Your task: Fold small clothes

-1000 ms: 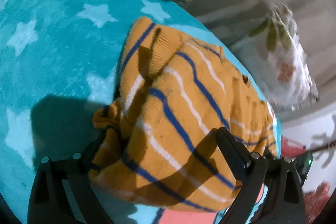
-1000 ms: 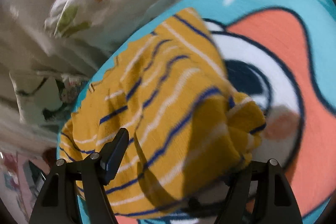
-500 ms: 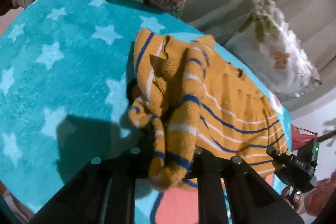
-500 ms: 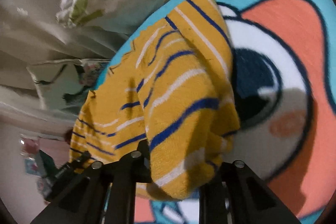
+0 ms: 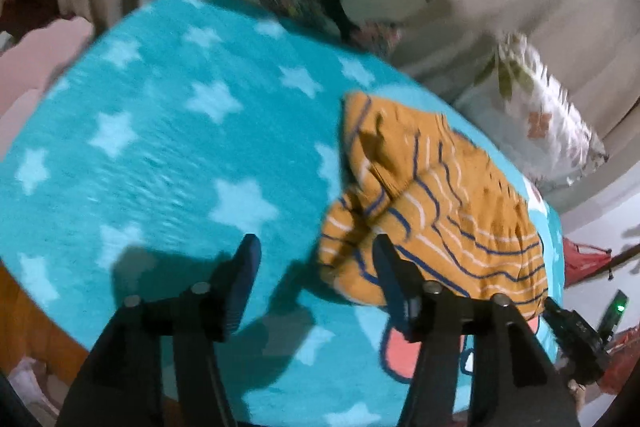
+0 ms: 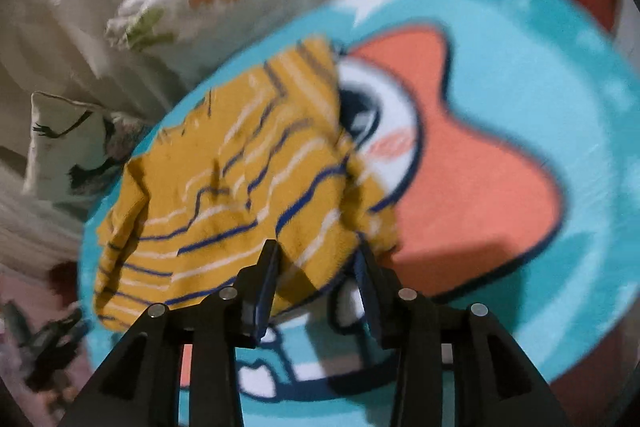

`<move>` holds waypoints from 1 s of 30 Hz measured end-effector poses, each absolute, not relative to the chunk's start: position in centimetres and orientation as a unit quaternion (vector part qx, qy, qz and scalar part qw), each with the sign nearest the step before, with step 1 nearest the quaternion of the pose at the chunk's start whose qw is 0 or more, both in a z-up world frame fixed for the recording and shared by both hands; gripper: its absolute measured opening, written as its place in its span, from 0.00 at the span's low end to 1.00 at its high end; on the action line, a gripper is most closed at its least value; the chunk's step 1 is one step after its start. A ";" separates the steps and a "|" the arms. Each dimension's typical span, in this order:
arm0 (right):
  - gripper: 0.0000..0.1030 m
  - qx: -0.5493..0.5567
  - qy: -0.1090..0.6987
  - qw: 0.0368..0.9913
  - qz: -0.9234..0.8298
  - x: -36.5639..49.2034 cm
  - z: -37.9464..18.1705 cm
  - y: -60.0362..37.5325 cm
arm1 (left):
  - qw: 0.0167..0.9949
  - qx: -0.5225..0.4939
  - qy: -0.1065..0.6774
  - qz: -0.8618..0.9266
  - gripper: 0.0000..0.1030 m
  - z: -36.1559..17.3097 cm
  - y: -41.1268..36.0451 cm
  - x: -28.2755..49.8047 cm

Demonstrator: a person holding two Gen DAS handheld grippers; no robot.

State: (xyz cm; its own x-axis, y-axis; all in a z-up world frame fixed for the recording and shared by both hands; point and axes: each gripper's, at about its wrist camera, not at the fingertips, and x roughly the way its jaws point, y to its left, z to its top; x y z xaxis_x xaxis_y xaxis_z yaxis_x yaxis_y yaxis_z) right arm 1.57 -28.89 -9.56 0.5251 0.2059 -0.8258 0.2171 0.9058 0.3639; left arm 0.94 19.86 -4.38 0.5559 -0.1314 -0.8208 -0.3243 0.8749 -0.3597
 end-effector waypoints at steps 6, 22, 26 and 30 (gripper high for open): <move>0.40 0.116 0.454 0.880 0.081 2.6 -5.3 -21.0 | 0.862 -0.243 0.436 0.085 0.63 -1.9 22.4 -2.1; 0.37 -0.096 0.511 0.816 0.254 19.6 -11.1 6.4 | 0.837 -0.273 0.416 0.228 0.68 -1.6 27.8 -11.9; 0.38 -0.113 0.525 0.810 0.235 19.8 -12.5 8.2 | 0.838 -0.276 0.408 0.234 0.68 -1.3 28.1 -12.3; 0.45 -0.065 0.462 0.846 0.259 15.6 -7.4 5.0 | 0.849 -0.261 0.399 0.230 0.70 -0.9 27.9 -11.5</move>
State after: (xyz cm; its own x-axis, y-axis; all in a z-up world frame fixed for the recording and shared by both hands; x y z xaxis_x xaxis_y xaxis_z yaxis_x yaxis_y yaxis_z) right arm 15.65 5.05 -7.42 0.4395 0.3778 -0.8150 -0.4975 0.8578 0.1293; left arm -11.50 27.86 -0.94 0.5762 0.1823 -0.7967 -0.5982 0.7583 -0.2591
